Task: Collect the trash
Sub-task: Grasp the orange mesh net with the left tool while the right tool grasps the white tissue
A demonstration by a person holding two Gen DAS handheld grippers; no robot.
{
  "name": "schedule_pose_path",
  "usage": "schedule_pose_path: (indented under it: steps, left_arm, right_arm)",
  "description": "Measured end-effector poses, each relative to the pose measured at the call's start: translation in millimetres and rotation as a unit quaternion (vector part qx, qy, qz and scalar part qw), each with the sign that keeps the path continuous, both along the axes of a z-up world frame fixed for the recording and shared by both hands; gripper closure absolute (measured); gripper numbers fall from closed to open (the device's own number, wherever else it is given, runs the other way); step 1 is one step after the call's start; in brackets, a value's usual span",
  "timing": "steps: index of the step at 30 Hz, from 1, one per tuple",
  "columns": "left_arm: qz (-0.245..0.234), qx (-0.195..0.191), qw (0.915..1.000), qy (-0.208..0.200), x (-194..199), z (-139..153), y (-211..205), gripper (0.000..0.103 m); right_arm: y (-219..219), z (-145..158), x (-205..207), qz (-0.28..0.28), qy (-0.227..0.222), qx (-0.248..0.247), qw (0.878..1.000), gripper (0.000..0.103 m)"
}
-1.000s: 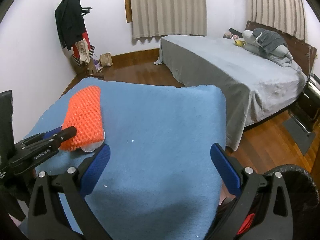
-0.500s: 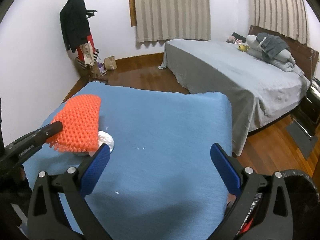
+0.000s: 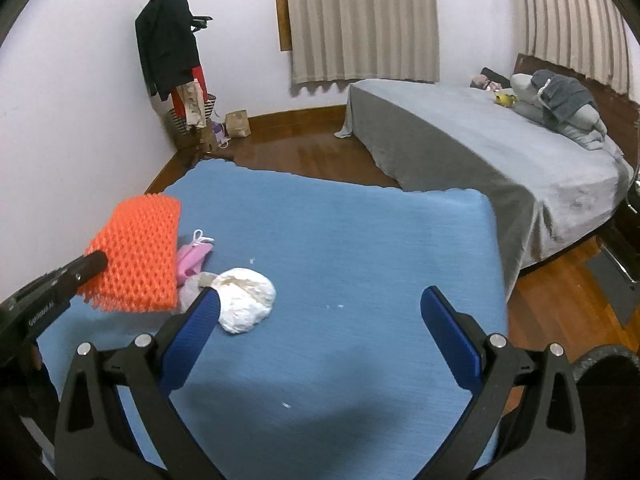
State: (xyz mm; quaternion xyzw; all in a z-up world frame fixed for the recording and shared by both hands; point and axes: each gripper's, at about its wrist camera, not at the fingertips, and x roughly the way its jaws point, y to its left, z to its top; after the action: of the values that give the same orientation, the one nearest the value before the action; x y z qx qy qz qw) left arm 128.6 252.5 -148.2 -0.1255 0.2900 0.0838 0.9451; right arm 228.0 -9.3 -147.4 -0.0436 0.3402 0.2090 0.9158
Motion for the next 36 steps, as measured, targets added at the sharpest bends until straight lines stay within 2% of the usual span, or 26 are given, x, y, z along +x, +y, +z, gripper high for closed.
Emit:
schedule_pose_path:
  steps: [9, 22, 24, 26, 27, 29, 31, 36]
  left_arm:
    - [0.020, 0.025, 0.9994, 0.010, -8.7, -9.0, 20.0, 0.088]
    - [0.026, 0.024, 0.9991, 0.021, -9.0, -27.6, 29.2, 0.088]
    - [0.024, 0.024, 0.9992, 0.022, -6.9, -28.9, 28.2, 0.088]
    - [0.023, 0.023, 0.9992, 0.023, -3.1, -27.5, 29.8, 0.089]
    - [0.024, 0.023, 0.9992, 0.023, -3.3, -27.4, 29.5, 0.088]
    - [0.023, 0.022, 0.9992, 0.022, -1.7, -26.8, 30.8, 0.088]
    - [0.023, 0.023, 0.9993, 0.021, -1.8, -26.7, 31.3, 0.088]
    - [0.018, 0.026, 0.9994, 0.015, -4.7, -23.7, 28.9, 0.088]
  right_arm:
    - [36.2, -25.0, 12.2, 0.018, 0.019, -0.002, 1.000, 0.005]
    - [65.0, -57.4, 30.0, 0.040, 0.047, -0.029, 0.998, 0.006]
    - [66.2, -58.8, 32.2, 0.051, 0.057, -0.019, 0.997, 0.012]
    - [68.5, -55.6, 36.3, 0.064, 0.062, -0.007, 0.996, 0.027]
    - [68.7, -55.4, 36.0, 0.072, 0.065, -0.003, 0.995, 0.031]
    - [69.1, -52.8, 35.9, 0.088, 0.075, 0.007, 0.993, 0.053]
    - [69.8, -50.9, 35.1, 0.096, 0.081, 0.009, 0.992, 0.067]
    - [64.3, -40.9, 30.5, 0.102, 0.080, 0.019, 0.991, 0.072]
